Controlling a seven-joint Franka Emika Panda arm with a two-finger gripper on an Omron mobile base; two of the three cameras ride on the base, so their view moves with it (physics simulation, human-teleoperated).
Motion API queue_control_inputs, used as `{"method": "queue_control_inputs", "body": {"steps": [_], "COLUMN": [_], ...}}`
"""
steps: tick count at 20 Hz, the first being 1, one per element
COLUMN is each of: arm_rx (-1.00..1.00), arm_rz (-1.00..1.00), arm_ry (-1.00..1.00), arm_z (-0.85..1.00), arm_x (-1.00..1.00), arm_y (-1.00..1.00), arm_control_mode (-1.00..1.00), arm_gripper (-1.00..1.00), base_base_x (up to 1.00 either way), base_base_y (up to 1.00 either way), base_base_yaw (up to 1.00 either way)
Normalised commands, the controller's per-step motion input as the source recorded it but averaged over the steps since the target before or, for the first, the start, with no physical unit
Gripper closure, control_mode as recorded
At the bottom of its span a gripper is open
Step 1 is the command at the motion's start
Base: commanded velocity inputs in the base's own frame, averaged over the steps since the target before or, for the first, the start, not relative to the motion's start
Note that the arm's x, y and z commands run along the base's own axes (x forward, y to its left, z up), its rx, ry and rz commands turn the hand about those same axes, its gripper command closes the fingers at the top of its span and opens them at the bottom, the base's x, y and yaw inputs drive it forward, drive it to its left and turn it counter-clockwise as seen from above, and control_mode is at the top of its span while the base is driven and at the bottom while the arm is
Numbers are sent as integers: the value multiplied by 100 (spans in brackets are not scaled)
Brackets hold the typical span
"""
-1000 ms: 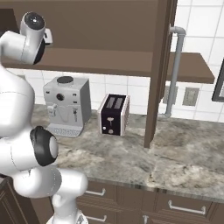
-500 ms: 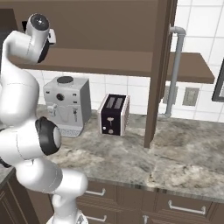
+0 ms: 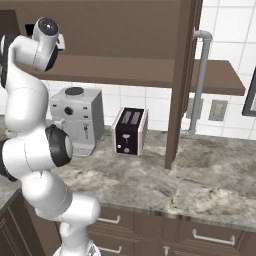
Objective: Open the cabinet directly in front. Then move the liquor and the mug to the dining counter with the candle on it.
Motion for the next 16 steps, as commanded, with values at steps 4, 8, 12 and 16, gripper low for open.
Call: {"method": "queue_control_inputs", "body": {"steps": [4,8,12,16], "arm_rx": [0,0,0,0], "arm_rz": [0,0,0,0], "arm_ry": [0,0,0,0], "arm_z": [-2,-4,-2,-1], "arm_x": [22,22,28,26], "arm_y": [25,21,7,4], "arm_control_mode": [-100,-100,-100,-100], "arm_gripper": [-100,-100,-100,-100], "base_base_x": [0,0,0,0], "base_base_y": [0,0,0,0], "base_base_yaw": [0,0,0,0]}}
